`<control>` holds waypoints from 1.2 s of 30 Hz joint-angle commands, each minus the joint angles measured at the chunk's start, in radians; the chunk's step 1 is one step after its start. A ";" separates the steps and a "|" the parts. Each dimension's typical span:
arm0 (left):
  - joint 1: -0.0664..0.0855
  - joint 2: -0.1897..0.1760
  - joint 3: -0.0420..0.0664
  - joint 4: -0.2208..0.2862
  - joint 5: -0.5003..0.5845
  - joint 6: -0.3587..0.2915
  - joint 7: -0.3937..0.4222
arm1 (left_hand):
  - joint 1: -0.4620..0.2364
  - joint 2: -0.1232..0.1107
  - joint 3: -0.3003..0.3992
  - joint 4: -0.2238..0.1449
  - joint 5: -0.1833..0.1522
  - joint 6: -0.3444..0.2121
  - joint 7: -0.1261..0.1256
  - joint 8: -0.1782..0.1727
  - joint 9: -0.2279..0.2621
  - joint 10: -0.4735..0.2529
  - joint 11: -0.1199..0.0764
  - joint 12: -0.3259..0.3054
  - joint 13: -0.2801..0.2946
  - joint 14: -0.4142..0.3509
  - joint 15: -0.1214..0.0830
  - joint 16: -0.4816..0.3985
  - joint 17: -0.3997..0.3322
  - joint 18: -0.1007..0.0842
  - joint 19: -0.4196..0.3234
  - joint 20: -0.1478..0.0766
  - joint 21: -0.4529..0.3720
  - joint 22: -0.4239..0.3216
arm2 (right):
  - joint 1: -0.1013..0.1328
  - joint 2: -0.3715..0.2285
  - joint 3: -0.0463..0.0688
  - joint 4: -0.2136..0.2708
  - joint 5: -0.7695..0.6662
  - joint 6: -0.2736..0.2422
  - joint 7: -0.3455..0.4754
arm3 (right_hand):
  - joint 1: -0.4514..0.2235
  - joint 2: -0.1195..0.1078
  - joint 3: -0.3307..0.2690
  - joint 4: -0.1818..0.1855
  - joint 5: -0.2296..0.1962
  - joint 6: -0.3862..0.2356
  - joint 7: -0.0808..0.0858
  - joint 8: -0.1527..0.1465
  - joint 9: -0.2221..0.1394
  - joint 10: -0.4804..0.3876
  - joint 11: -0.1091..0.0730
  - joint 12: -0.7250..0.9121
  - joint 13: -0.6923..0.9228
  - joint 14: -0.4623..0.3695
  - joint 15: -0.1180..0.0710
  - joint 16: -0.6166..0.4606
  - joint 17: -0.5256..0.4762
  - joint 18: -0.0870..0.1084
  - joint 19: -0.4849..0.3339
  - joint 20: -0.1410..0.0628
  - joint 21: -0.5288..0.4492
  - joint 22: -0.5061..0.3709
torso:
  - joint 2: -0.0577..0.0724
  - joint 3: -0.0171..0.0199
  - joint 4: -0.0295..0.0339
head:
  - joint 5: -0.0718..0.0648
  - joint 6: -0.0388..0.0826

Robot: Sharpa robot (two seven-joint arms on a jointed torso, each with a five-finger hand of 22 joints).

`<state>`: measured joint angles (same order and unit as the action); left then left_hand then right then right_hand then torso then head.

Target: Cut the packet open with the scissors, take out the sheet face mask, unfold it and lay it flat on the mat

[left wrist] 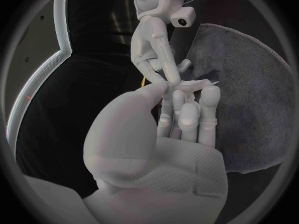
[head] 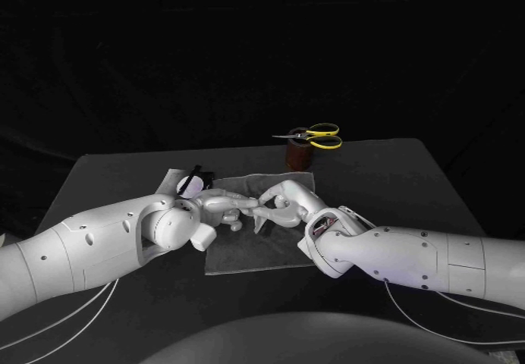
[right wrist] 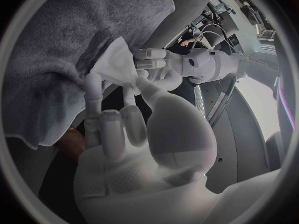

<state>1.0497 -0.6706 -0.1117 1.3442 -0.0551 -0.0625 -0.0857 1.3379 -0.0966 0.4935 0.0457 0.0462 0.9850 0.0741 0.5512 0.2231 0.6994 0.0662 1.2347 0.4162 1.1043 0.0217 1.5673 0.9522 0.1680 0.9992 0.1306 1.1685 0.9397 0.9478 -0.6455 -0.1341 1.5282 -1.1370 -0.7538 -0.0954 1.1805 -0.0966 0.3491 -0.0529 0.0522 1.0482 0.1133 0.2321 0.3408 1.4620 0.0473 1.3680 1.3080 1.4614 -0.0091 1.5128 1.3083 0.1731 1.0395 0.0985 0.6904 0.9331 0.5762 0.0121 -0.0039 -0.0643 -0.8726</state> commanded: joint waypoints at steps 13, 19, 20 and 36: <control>0.001 0.003 0.001 0.000 0.013 0.009 0.003 | 0.005 -0.007 -0.010 0.001 0.001 0.005 -0.007 0.001 0.100 0.008 -0.002 0.003 0.000 0.009 -0.003 0.004 0.003 -0.017 0.009 -0.003 0.006 0.003 | -0.001 0.004 0.001 -0.004 -0.018 -0.003 0.040 | 0.106 0.089 0.091 -0.048 -0.004 0.042 -0.034 0.071 0.034 0.018 -0.041 0.017 0.104 0.028 -0.036 0.011 0.081 0.010 0.010 -0.026 0.003 0.012 | 0.000 -0.0002 -0.0003 | 0.002 0.000; 0.001 0.001 0.001 -0.006 0.013 -0.002 0.006 | 0.006 -0.007 -0.010 0.002 0.001 0.005 -0.007 0.001 0.100 0.009 -0.002 0.003 -0.001 0.008 -0.003 0.004 0.001 -0.017 0.009 -0.004 0.006 0.003 | -0.002 -0.001 0.001 -0.003 -0.012 0.004 0.055 | 0.101 0.094 0.111 -0.053 -0.004 0.031 -0.031 0.085 0.043 0.018 -0.039 0.013 0.102 0.026 -0.035 0.010 0.077 0.008 0.010 -0.028 0.005 0.017 | 0.000 0.0004 -0.0003 | 0.004 0.000; 0.001 0.001 0.001 -0.007 0.013 -0.004 0.006 | 0.006 -0.007 -0.010 0.002 0.001 0.005 -0.007 0.001 0.100 0.009 -0.002 0.003 -0.001 0.008 -0.003 0.004 0.001 -0.017 0.009 -0.004 0.006 0.003 | -0.002 -0.002 0.001 -0.003 -0.010 0.004 0.058 | 0.101 0.094 0.111 -0.053 -0.004 0.031 -0.031 0.085 0.043 0.018 -0.039 0.013 0.102 0.026 -0.035 0.010 0.077 0.008 0.010 -0.028 0.005 0.017 | 0.000 0.0006 -0.0001 | 0.003 0.000; 0.001 0.000 0.000 -0.007 0.005 -0.019 0.008 | 0.027 -0.001 -0.003 0.000 0.001 0.005 0.001 -0.005 0.098 0.010 -0.007 -0.004 -0.006 0.010 -0.007 0.002 -0.004 -0.017 0.013 -0.008 0.003 -0.001 | -0.002 -0.018 0.001 0.007 0.027 0.009 0.096 | 0.080 0.101 0.139 -0.048 -0.004 0.011 -0.027 0.106 0.057 0.013 -0.036 0.000 0.093 0.023 -0.032 0.007 0.070 0.007 0.006 -0.027 0.006 0.022 | 0.000 0.0005 -0.0005 | 0.005 0.000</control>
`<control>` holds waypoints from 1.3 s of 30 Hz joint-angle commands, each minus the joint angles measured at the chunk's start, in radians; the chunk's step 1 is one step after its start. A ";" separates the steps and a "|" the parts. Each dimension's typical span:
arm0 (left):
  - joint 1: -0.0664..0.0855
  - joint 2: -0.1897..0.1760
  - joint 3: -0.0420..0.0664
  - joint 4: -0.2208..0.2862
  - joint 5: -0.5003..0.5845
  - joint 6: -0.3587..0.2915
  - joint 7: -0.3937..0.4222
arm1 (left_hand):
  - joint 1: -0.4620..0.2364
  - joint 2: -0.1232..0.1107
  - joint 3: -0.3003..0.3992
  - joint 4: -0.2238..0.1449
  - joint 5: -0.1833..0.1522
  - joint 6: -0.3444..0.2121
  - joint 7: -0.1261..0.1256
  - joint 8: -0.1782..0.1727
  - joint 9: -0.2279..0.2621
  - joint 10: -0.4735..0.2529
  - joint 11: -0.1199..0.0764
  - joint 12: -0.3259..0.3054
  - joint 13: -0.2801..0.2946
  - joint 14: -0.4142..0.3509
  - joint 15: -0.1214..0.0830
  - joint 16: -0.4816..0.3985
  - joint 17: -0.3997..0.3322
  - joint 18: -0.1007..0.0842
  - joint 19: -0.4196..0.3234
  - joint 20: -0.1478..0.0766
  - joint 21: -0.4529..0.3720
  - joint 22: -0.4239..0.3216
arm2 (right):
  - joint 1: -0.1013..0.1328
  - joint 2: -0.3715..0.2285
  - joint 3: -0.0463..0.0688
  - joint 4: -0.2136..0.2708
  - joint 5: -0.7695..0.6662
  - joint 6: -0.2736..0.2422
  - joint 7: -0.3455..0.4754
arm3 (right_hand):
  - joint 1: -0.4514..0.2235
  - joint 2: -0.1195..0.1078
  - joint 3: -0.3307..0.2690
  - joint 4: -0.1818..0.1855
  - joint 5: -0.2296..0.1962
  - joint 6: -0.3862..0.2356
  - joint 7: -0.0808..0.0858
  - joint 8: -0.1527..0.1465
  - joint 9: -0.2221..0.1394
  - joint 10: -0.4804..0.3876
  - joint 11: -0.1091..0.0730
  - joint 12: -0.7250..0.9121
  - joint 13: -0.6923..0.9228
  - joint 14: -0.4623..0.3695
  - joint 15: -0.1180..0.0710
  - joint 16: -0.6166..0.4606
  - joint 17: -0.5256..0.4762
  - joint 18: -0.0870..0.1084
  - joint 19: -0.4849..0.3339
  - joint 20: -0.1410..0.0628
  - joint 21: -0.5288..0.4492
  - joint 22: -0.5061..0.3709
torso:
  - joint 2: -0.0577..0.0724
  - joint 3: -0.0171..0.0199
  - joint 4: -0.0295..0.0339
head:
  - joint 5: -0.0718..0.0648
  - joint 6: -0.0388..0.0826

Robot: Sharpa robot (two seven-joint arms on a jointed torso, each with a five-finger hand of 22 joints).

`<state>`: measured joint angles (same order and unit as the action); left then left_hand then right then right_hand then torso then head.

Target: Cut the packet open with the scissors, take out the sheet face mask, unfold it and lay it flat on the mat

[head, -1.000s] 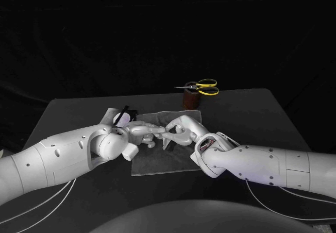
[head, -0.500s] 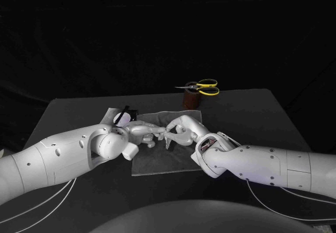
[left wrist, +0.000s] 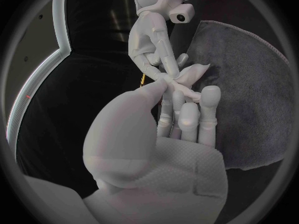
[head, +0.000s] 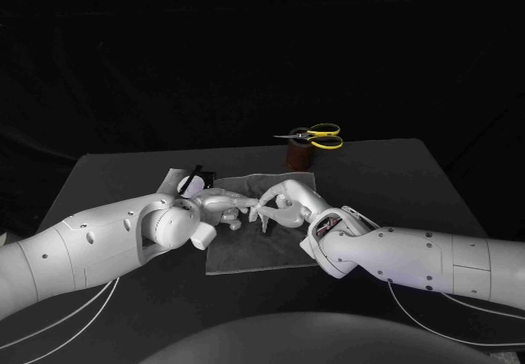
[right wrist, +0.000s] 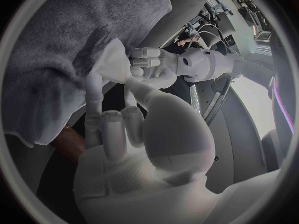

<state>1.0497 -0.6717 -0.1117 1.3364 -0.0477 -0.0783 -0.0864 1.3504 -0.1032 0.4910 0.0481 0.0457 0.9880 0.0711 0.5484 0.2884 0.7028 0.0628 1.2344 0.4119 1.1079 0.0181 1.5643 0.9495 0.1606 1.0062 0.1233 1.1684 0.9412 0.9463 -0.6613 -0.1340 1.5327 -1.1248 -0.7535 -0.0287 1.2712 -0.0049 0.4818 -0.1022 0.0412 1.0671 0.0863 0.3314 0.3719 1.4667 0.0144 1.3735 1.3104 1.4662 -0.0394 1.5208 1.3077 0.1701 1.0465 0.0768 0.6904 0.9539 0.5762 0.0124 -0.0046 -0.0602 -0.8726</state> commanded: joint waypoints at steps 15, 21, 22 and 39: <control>0.001 -0.001 -0.001 0.003 -0.020 0.011 0.031 | 0.037 0.019 0.019 -0.005 0.002 0.001 0.016 -0.001 0.043 -0.002 -0.004 -0.018 -0.010 -0.011 -0.006 0.001 -0.028 -0.009 0.004 -0.005 -0.003 -0.010 | 0.000 -0.010 0.001 -0.004 0.053 0.077 0.047 | -0.080 0.040 0.070 0.085 0.007 -0.066 0.017 0.008 0.026 -0.027 0.012 -0.073 0.041 -0.013 0.012 -0.022 0.015 0.009 -0.022 0.006 -0.012 0.001 | 0.000 -0.0007 0.0001 | 0.003 0.000; 0.001 -0.002 -0.002 0.005 -0.025 0.007 0.053 | 0.047 0.023 0.036 -0.009 0.002 -0.001 0.020 0.001 0.053 -0.009 -0.003 -0.022 -0.013 -0.013 -0.005 0.000 -0.031 -0.010 0.009 -0.005 -0.001 -0.005 | 0.000 -0.014 0.001 -0.008 0.059 0.110 0.051 | -0.066 0.044 0.119 0.082 0.007 -0.080 0.026 0.003 0.022 -0.043 0.020 -0.098 0.023 -0.025 0.018 -0.029 -0.003 0.009 -0.029 0.011 -0.018 0.001 | 0.000 -0.0009 -0.0001 | 0.003 0.000; 0.001 -0.002 -0.002 0.005 -0.025 0.006 0.054 | 0.047 0.023 0.036 -0.009 0.002 -0.001 0.020 0.002 0.054 -0.009 -0.003 -0.022 -0.013 -0.013 -0.005 0.000 -0.031 -0.010 0.009 -0.006 -0.001 -0.005 | 0.000 -0.014 0.001 -0.008 0.059 0.112 0.052 | -0.066 0.044 0.119 0.082 0.007 -0.080 0.026 0.003 0.022 -0.043 0.020 -0.098 0.023 -0.025 0.018 -0.029 -0.003 0.009 -0.029 0.011 -0.018 0.001 | 0.000 -0.0008 -0.0001 | 0.003 0.000; 0.001 -0.005 -0.002 0.001 -0.034 0.004 0.056 | 0.046 0.025 0.040 -0.008 0.002 -0.001 0.021 0.003 0.058 -0.010 -0.002 -0.022 -0.014 -0.016 -0.005 0.000 -0.036 -0.010 0.010 -0.006 0.000 -0.004 | 0.000 -0.024 0.001 -0.009 0.079 0.090 0.079 | -0.075 0.049 0.162 0.095 0.007 -0.068 0.026 0.006 0.021 -0.028 0.021 -0.075 0.042 -0.012 0.020 -0.019 0.026 0.010 -0.028 0.015 -0.018 0.005 | 0.000 -0.0003 0.0002 | 0.003 0.000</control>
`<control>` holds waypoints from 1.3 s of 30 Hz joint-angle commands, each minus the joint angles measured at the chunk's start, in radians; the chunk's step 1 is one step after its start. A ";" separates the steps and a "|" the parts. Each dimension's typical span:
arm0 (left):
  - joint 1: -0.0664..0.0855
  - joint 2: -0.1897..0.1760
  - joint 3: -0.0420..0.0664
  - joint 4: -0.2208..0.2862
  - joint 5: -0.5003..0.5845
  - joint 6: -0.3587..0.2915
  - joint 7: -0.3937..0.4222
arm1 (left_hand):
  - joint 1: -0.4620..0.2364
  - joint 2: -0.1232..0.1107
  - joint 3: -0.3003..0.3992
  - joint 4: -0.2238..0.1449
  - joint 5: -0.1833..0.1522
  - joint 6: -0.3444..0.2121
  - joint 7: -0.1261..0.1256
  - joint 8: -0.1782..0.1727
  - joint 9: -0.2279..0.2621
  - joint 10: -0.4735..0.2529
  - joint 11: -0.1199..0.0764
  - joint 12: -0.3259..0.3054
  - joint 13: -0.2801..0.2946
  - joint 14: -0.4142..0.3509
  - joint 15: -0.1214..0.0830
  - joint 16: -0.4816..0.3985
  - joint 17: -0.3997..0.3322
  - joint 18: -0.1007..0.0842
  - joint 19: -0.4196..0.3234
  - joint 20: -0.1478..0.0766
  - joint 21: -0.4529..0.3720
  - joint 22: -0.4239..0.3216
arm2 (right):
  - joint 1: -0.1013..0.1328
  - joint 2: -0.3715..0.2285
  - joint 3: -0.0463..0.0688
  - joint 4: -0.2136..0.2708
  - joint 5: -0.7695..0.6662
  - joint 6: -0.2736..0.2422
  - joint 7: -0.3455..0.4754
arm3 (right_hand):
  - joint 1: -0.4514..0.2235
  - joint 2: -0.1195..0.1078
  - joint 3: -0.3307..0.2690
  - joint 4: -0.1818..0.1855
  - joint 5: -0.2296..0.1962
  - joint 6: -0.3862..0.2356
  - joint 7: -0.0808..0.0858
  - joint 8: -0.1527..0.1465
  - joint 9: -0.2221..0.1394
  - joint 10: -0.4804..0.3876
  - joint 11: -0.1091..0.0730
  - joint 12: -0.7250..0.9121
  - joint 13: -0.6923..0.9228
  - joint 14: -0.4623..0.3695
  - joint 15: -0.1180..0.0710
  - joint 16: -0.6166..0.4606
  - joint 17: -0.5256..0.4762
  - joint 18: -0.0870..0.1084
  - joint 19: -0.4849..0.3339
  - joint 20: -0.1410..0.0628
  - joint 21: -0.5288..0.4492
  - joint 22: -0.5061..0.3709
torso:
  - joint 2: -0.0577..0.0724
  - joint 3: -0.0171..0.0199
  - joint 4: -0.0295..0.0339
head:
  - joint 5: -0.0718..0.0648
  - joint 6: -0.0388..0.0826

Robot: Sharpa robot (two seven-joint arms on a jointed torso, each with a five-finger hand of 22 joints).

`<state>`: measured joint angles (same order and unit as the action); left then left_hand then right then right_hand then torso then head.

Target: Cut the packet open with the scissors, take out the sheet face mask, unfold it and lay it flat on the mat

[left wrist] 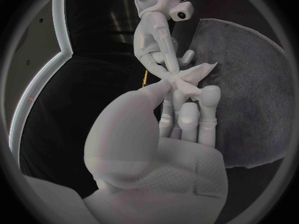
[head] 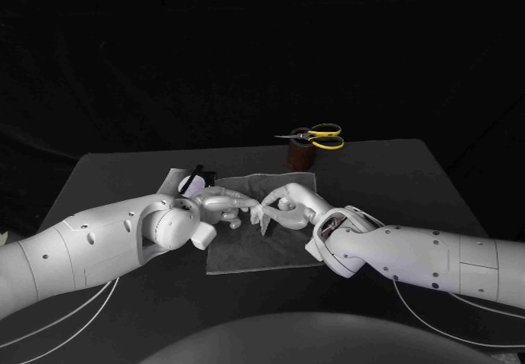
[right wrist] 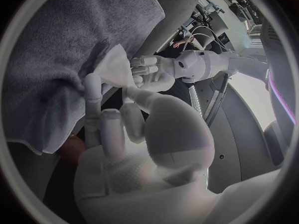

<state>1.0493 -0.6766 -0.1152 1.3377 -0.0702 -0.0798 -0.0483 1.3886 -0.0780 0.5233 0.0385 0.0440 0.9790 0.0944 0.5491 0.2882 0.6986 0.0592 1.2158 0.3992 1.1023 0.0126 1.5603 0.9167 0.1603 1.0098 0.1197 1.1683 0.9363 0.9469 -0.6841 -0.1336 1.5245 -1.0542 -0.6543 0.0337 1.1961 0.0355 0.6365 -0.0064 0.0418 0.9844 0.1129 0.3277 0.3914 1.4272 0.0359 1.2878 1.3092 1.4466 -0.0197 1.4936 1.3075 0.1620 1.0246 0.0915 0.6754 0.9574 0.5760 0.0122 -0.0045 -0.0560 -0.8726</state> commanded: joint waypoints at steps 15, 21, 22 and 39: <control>0.001 -0.006 0.001 -0.003 -0.027 0.011 0.017 | 0.010 0.001 0.014 0.000 0.004 0.007 -0.004 0.003 0.062 -0.008 0.002 -0.004 -0.001 -0.012 0.001 0.003 -0.005 -0.010 0.006 -0.002 0.000 0.000 | 0.000 -0.013 0.001 -0.007 0.049 -0.054 -0.003 | -0.003 -0.005 0.021 -0.004 0.006 0.032 -0.009 0.020 0.003 0.032 -0.008 0.041 0.066 0.027 -0.006 0.018 0.055 0.021 0.007 -0.003 0.005 0.008 | 0.000 0.0002 0.0003 | 0.000 0.000; 0.001 -0.010 0.001 -0.004 -0.031 0.002 0.019 | 0.012 0.000 0.023 -0.003 0.004 0.006 -0.002 0.004 0.068 -0.011 0.002 -0.004 -0.002 -0.011 0.002 0.003 -0.005 -0.010 0.009 -0.002 0.002 0.004 | 0.000 -0.022 0.002 -0.008 0.089 -0.060 0.000 | -0.003 -0.009 0.025 -0.006 0.006 0.037 -0.011 0.023 0.004 0.039 -0.010 0.052 0.075 0.032 -0.008 0.021 0.065 0.021 0.011 -0.005 0.007 0.010 | 0.000 -0.0001 0.0004 | 0.001 0.000; 0.001 -0.011 0.001 -0.005 -0.032 0.001 0.020 | 0.012 -0.001 0.025 -0.004 0.004 0.005 -0.002 0.004 0.070 -0.011 0.002 -0.004 -0.002 -0.012 0.002 0.003 -0.006 -0.010 0.009 -0.002 0.003 0.004 | 0.000 -0.024 0.002 -0.007 0.098 -0.061 0.000 | -0.003 -0.009 0.026 -0.006 0.006 0.038 -0.012 0.023 0.004 0.040 -0.011 0.054 0.076 0.033 -0.008 0.022 0.065 0.021 0.012 -0.005 0.007 0.010 | 0.000 -0.0001 0.0004 | 0.001 0.000; 0.000 -0.063 0.002 0.034 -0.042 -0.022 0.036 | 0.009 -0.010 0.054 -0.012 0.005 0.001 0.004 0.007 0.089 -0.016 0.003 -0.001 -0.003 -0.012 0.002 0.003 -0.009 -0.009 0.009 -0.002 0.004 0.004 | 0.004 -0.105 0.012 0.047 0.137 -0.066 -0.011 | -0.004 -0.016 0.031 -0.011 0.006 0.046 -0.016 0.028 0.006 0.050 -0.015 0.069 0.089 0.042 -0.012 0.027 0.082 0.021 0.018 -0.009 0.011 0.013 | 0.000 -0.0010 0.0001 | 0.000 0.000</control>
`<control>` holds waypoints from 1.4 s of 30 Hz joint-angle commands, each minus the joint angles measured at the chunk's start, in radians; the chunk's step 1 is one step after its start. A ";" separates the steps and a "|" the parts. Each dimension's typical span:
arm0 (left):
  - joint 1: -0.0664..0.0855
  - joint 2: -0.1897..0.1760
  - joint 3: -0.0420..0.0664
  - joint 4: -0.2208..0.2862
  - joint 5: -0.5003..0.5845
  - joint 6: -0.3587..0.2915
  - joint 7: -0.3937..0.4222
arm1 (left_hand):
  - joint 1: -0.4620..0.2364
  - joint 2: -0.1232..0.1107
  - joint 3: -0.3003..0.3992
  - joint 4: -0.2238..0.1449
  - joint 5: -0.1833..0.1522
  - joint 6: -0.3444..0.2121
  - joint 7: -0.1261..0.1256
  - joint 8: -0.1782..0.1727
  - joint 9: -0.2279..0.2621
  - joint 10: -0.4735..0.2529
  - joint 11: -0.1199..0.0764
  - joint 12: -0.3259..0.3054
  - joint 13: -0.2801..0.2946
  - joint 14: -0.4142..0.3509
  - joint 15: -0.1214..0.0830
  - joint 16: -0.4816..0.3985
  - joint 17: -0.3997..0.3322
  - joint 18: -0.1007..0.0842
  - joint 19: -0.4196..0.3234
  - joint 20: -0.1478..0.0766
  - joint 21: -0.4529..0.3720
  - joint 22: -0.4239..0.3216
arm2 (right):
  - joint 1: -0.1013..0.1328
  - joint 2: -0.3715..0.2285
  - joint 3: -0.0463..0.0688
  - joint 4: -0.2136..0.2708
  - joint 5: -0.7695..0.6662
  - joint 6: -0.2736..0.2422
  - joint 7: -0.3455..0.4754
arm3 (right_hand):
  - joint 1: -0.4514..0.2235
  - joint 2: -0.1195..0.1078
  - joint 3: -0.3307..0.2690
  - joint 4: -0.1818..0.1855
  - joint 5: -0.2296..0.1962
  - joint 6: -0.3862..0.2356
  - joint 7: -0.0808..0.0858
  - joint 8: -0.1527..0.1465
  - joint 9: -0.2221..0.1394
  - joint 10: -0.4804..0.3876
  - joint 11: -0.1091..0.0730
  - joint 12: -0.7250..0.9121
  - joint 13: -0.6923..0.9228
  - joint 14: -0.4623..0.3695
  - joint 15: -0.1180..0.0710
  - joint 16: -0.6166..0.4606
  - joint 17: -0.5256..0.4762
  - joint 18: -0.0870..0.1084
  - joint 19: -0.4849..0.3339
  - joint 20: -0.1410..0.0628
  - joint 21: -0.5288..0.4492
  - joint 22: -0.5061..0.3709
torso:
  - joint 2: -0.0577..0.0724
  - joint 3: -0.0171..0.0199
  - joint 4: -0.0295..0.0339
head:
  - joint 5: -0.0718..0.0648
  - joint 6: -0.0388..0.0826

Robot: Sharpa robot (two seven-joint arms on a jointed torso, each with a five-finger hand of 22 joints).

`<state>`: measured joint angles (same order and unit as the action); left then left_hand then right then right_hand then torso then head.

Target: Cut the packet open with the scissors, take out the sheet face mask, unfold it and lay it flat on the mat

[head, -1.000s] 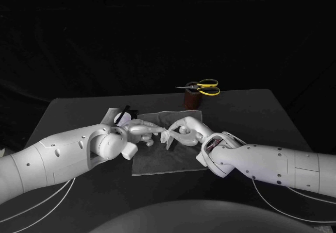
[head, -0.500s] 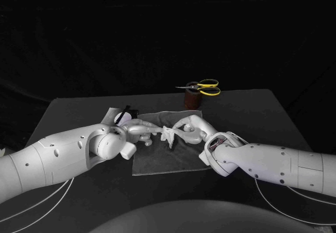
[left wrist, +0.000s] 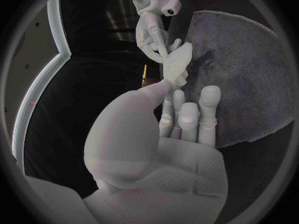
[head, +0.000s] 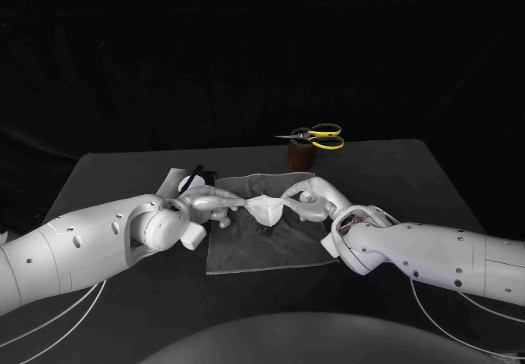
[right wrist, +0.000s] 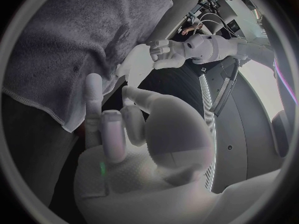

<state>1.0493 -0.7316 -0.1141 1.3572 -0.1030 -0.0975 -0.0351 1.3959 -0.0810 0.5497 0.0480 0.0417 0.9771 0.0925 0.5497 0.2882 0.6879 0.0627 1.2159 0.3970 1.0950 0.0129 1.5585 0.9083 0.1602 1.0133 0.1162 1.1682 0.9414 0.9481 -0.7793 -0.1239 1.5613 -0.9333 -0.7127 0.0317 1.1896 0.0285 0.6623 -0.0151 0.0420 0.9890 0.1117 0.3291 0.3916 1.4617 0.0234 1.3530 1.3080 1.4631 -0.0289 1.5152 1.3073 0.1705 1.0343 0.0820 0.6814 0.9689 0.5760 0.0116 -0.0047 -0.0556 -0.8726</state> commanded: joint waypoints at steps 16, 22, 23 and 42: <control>0.000 -0.059 0.002 0.059 -0.010 -0.049 0.045 | -0.004 -0.014 0.045 -0.027 0.007 0.002 0.009 0.008 0.101 -0.006 -0.001 0.002 -0.001 -0.005 0.001 0.005 -0.004 -0.008 0.005 0.001 0.005 -0.001 | 0.015 -0.065 0.004 0.062 0.048 -0.001 -0.034 | 0.002 -0.011 0.006 -0.002 0.006 0.043 -0.015 0.028 0.006 0.018 -0.003 0.008 0.094 0.028 -0.004 0.006 0.084 0.012 0.010 0.000 0.006 0.002 | 0.000 0.0000 0.0004 | -0.001 0.000; -0.001 -0.071 0.001 0.076 -0.015 -0.093 0.046 | -0.008 -0.018 0.056 -0.030 0.007 0.003 0.010 0.009 0.109 -0.004 -0.002 0.004 -0.002 -0.003 0.000 0.005 -0.003 -0.009 0.009 0.000 0.008 0.002 | 0.016 -0.079 0.004 0.069 0.050 -0.003 -0.056 | 0.002 -0.011 0.007 -0.003 0.006 0.044 -0.016 0.029 0.006 0.019 -0.003 0.008 0.094 0.029 -0.004 0.006 0.086 0.012 0.011 0.000 0.006 0.002 | 0.000 0.0001 0.0003 | 0.000 0.000; -0.001 -0.071 0.001 0.077 -0.016 -0.096 0.045 | -0.008 -0.018 0.056 -0.030 0.007 0.003 0.010 0.009 0.109 -0.004 -0.002 0.004 -0.002 -0.003 0.000 0.005 -0.003 -0.009 0.009 0.000 0.008 0.002 | 0.016 -0.080 0.004 0.070 0.050 -0.003 -0.058 | 0.002 -0.011 0.007 -0.003 0.006 0.044 -0.016 0.029 0.006 0.019 -0.003 0.008 0.094 0.029 -0.004 0.006 0.086 0.012 0.011 0.000 0.006 0.002 | -0.001 -0.0001 0.0000 | 0.000 0.000; -0.002 -0.083 -0.008 0.123 -0.111 -0.167 -0.013 | -0.028 -0.037 0.103 -0.041 0.007 0.008 0.010 0.009 0.135 0.004 -0.006 0.010 -0.005 0.011 -0.004 0.006 0.003 -0.010 0.022 -0.004 0.016 0.012 | 0.013 -0.093 -0.003 0.070 0.058 -0.044 -0.095 | 0.000 -0.014 0.009 -0.002 0.006 0.046 -0.017 0.030 0.007 0.020 -0.005 0.008 0.094 0.029 -0.005 0.006 0.085 0.012 0.013 -0.001 0.008 0.003 | 0.000 0.0001 -0.0005 | -0.002 0.000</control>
<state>1.0477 -0.8144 -0.1225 1.4750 -0.1616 -0.2440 -0.0352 1.3657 -0.1112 0.6443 0.0114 0.0417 0.9748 0.1066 0.5567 0.2882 0.6880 0.0630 1.2198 0.3931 1.0990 0.0089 1.5604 0.9118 0.1534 1.0312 0.1127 1.1801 0.9523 0.9614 -0.8713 -0.1272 1.6312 -0.8795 -0.7369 -0.0486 1.1782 0.0167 0.6648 -0.0183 0.0438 0.9946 0.1063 0.3293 0.3918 1.4614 0.0235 1.3571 1.3077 1.4627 -0.0285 1.5186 1.3074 0.1669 1.0431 0.0807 0.6833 0.9711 0.5756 0.0117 -0.0042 -0.0580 -0.8726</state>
